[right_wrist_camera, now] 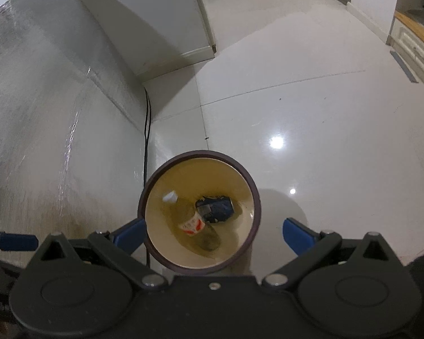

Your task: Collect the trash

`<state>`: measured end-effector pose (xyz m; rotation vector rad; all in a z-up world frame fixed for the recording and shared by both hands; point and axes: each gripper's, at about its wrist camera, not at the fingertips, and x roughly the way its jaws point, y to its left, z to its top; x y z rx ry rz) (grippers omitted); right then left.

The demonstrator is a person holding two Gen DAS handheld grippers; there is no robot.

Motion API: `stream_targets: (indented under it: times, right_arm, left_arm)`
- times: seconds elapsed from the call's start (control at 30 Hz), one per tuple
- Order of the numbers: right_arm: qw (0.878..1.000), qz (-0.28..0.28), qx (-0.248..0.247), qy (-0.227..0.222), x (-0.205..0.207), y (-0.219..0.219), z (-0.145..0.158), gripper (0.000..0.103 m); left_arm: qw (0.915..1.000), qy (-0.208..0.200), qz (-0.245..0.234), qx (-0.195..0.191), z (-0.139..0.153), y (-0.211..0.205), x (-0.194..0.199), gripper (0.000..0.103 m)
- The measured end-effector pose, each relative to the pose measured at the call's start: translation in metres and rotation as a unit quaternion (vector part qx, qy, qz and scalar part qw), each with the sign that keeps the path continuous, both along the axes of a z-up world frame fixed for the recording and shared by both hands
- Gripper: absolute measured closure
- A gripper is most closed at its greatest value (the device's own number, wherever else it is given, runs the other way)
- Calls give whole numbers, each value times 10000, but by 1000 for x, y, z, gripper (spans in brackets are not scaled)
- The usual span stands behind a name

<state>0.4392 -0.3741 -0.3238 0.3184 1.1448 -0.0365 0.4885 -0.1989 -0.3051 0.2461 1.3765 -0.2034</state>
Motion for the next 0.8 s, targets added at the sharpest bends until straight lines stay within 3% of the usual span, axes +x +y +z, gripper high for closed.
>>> stream_targets:
  times: [0.27,0.8]
  right_arm:
    - [9996,51,-257,-39,-30,0,28,0]
    - [9971,170,-699,-259,-86,1,76,0]
  left_arm:
    - [9997,-236,30,-25,20,7,-26,0]
    - [9958,-524,713,-224,71,43,-78,0]
